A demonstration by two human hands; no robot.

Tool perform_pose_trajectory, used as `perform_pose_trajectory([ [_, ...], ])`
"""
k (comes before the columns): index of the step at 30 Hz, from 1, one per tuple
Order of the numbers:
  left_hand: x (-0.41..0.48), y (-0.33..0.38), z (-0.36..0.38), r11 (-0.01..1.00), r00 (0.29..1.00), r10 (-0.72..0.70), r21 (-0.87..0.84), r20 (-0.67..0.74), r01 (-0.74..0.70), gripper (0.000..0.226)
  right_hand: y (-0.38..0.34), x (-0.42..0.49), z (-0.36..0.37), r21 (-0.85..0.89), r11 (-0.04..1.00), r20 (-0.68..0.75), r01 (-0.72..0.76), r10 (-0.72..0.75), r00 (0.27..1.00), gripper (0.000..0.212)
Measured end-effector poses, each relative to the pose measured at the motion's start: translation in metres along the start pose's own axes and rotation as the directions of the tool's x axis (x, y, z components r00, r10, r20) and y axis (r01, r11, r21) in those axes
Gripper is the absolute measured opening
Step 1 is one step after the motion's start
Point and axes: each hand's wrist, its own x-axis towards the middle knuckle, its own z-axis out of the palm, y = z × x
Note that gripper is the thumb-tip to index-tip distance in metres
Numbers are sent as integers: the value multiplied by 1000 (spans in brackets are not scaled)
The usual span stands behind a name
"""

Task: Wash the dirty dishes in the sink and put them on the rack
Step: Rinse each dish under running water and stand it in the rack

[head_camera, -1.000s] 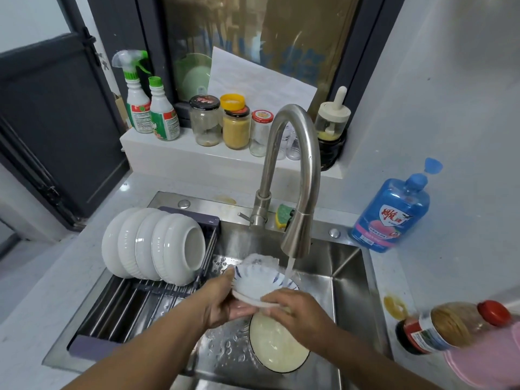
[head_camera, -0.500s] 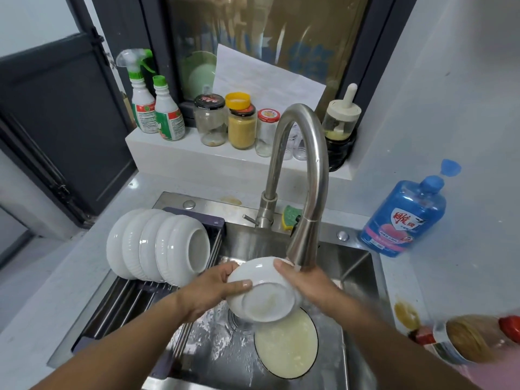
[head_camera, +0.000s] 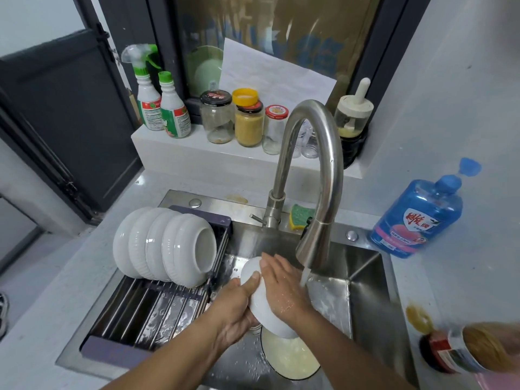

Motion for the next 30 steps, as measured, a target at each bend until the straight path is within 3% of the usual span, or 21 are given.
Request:
perform_pose_trajectory([
  [4,-7,-2,-3,1000,1000,1,18,-19,-1,27,19,11,-3,-135,989,100,-68,82,992,59],
  [7,-14,2,-4,1000,1000,16,21,-18,-15,19,40,27,-2,19,948,-1,-317,317,948,76],
  [11,-18,7,-3,995,999,4,-96,-34,-7,30,49,34,-9,173,902,-42,-395,407,912,40],
  [13,-14,4,3,984,993,0,-177,-116,-20,31,43,32,-3,302,859,-54,-413,447,893,36],
  [15,-8,-2,9,972,975,16,-225,-222,-67,29,30,29,12,391,786,-73,-480,546,835,40],
  [18,1,-14,15,951,952,53,-275,-302,-140,26,16,23,18,734,522,-48,-434,677,735,44],
  [22,-3,-6,5,942,972,-42,-333,-232,-39,25,33,31,10,779,464,59,-422,616,786,42],
  [25,-5,13,-14,956,990,-101,-286,-103,68,26,60,51,3,829,307,206,-467,608,767,37],
  [28,-1,23,-24,987,994,-73,-149,-78,61,28,52,41,-7,836,254,308,-485,514,800,29],
  [30,9,18,-23,990,990,20,143,-137,0,36,41,33,-8,882,218,278,-417,473,836,43],
])
